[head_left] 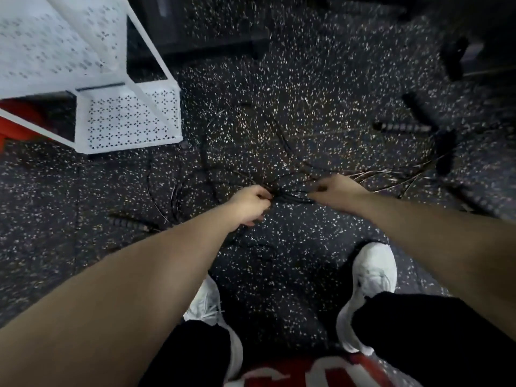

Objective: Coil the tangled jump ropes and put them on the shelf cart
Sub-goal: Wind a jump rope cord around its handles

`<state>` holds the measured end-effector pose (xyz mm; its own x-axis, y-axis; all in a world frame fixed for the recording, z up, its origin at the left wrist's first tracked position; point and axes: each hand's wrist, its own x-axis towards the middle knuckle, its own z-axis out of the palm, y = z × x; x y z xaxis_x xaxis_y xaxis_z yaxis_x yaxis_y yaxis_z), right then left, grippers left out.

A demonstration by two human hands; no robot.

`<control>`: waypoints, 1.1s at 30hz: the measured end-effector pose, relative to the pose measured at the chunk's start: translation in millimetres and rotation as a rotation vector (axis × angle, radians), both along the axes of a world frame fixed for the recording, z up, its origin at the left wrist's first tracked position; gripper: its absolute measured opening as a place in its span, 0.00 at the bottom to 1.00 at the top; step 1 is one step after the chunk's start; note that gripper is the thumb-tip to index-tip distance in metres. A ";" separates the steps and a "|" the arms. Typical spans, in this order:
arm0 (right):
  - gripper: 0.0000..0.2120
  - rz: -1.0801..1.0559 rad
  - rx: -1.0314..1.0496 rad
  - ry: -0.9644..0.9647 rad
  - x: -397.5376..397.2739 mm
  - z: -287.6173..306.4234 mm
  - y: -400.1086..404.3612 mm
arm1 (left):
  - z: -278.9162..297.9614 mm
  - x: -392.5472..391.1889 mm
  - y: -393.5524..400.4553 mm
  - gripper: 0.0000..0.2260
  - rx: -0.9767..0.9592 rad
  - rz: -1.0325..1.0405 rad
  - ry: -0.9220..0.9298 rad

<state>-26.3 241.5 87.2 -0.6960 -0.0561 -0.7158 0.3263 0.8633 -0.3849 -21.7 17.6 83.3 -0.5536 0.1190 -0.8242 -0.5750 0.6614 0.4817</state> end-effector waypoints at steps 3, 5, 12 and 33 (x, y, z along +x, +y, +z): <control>0.20 0.112 0.091 -0.040 1.0 -43.2 2.2 | -34.3 -6.6 1.7 0.11 0.001 0.018 -0.027; 0.16 0.162 0.108 -0.056 -0.3 -70.5 0.6 | -57.7 -7.2 0.9 0.11 -0.005 0.039 -0.059; 0.19 0.231 0.221 -0.002 -13.5 -140.6 -9.9 | -115.8 3.0 -9.8 0.11 -0.039 0.053 -0.164; 0.03 -0.089 -0.210 0.045 -3.6 -111.3 -2.1 | -96.3 -6.7 -2.9 0.17 -0.036 0.096 0.032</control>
<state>-29.9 239.4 -24.1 -0.7360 -0.1374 -0.6629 0.3763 0.7310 -0.5692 -28.4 14.6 -13.1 -0.5870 0.0347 -0.8088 -0.6212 0.6214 0.4775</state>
